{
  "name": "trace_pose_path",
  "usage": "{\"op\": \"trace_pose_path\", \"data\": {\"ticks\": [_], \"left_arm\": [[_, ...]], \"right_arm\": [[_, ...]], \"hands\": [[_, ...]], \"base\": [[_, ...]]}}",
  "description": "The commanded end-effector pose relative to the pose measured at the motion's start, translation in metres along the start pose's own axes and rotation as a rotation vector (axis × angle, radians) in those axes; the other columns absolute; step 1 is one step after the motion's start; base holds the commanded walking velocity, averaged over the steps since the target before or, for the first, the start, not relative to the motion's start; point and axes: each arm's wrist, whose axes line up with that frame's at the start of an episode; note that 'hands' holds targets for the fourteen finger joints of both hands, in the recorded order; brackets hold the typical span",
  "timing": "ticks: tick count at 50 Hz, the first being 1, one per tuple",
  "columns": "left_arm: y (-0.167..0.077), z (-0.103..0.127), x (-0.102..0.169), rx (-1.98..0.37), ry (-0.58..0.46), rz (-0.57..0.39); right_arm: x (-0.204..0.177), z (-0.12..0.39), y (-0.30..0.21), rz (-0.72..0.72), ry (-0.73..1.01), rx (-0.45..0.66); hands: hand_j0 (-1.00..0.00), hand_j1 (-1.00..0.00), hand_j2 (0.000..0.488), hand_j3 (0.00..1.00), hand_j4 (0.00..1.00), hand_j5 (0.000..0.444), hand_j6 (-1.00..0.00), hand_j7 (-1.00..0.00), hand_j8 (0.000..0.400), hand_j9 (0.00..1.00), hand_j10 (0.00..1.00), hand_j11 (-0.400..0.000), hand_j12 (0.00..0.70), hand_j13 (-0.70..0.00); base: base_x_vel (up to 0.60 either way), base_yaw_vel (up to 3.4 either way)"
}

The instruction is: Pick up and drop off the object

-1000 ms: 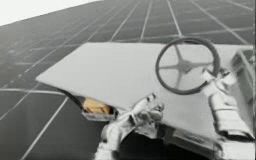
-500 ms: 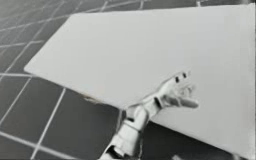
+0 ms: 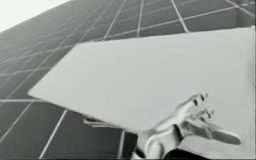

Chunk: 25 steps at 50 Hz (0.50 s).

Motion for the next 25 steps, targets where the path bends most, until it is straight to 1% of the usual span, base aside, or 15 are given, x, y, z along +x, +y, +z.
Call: {"op": "trace_pose_path", "data": {"ticks": [1,2,3,4,5,7,9,10,11,13,14,15,20,24,25], "left_arm": [[0.006,-0.01,0.018,-0.019,0.022,0.042],[0.008,-0.003,0.023,-0.014,0.003,0.038],[0.007,-0.009,0.021,-0.008,0.001,0.023],[0.004,0.006,0.024,-0.001,-0.01,0.02],[-0.002,0.001,0.025,-0.019,-0.029,0.005],[-0.001,0.014,0.018,-0.03,-0.077,0.022],[-0.004,0.024,0.007,0.009,-0.204,0.068],[0.003,0.034,0.003,0.046,-0.243,0.089],[0.005,0.032,-0.005,0.061,-0.316,0.14],[0.003,0.051,-0.022,0.093,-0.472,0.208],[0.011,0.056,-0.026,0.063,-0.511,0.218],[0.007,0.062,-0.032,0.029,-0.53,0.225],[0.01,0.066,-0.063,0.017,-0.586,0.22],[-0.021,0.055,-0.074,0.069,-0.588,0.135],[-0.031,0.046,-0.081,0.071,-0.604,0.087]], "right_arm": [[0.104,-0.025,0.043,0.054,0.036,-0.116],[0.096,-0.029,0.036,0.078,0.03,-0.132],[0.087,-0.033,0.034,0.11,0.03,-0.142],[0.079,-0.035,0.033,0.121,0.015,-0.158],[0.062,-0.042,0.036,0.184,0.009,-0.178],[0.027,-0.042,0.037,0.291,-0.036,-0.229],[-0.026,-0.046,0.039,0.417,-0.14,-0.282],[-0.056,-0.05,0.043,0.483,-0.191,-0.292],[-0.087,-0.047,0.051,0.589,-0.277,-0.311],[-0.139,-0.052,0.062,0.787,-0.403,-0.352],[-0.166,-0.051,0.062,0.9,-0.454,-0.352],[-0.192,-0.056,0.079,0.982,-0.495,-0.358],[-0.223,-0.045,0.077,1.019,-0.539,-0.344],[-0.22,-0.02,0.026,0.949,-0.582,-0.284],[-0.246,-0.023,0.011,0.968,-0.664,-0.273]], "hands": [[0.0,0.0,0.0,0.0,0.0,0.0,0.0,0.0,0.0,0.0,0.0,0.0,0.0,0.0],[0.0,0.0,0.0,0.0,0.0,0.0,0.0,0.0,0.0,0.0,0.0,0.0,0.0,0.0],[0.0,0.0,0.0,0.0,0.0,0.0,0.0,0.0,0.0,0.0,0.0,0.0,0.0,0.0],[0.0,0.0,0.0,0.0,0.0,0.0,0.0,0.0,0.0,0.0,0.0,0.0,0.0,0.0],[0.0,0.0,0.0,0.0,0.0,0.0,0.0,0.0,0.0,0.0,0.0,0.0,0.0,0.0],[0.0,0.0,0.0,0.0,0.0,0.0,0.0,0.0,0.0,0.0,0.0,0.0,0.0,0.0],[0.0,0.0,0.0,0.0,0.0,0.0,0.0,0.0,0.0,0.0,0.0,0.0,0.0,0.0],[0.0,0.0,0.0,0.0,0.0,0.0,0.0,0.0,0.0,0.0,0.0,0.0,0.0,0.0],[0.0,0.0,0.0,0.0,0.0,0.0,0.0,0.0,0.0,0.0,0.0,0.0,0.0,0.0],[0.0,0.0,0.0,0.0,0.0,0.0,0.0,0.0,0.0,0.0,0.0,0.0,0.0,0.0],[0.0,0.0,0.0,0.0,0.0,0.0,0.0,0.0,0.0,0.0,0.0,0.0,0.0,0.0],[0.0,0.0,0.0,0.0,0.0,0.0,0.0,0.0,0.0,0.0,0.0,0.0,0.0,0.0],[0.0,0.0,0.0,0.0,0.0,0.0,0.0,0.0,0.0,0.0,0.0,0.0,0.0,0.0],[0.0,0.0,0.0,0.0,0.0,0.0,0.0,0.0,0.0,0.0,0.0,0.0,0.0,0.0],[0.0,0.0,0.0,0.0,0.0,0.0,0.0,0.0,0.0,0.0,0.0,0.0,0.0,0.0]], "base": [[0.0,0.05],[0.0,0.05],[0.0,0.06],[0.0,0.07],[0.0,0.08],[0.0,0.1],[0.0,0.14],[0.0,0.19],[0.0,0.23],[0.0,0.29],[0.0,0.37],[0.0,0.41],[0.0,0.47],[0.0,0.42],[0.0,0.31]]}}
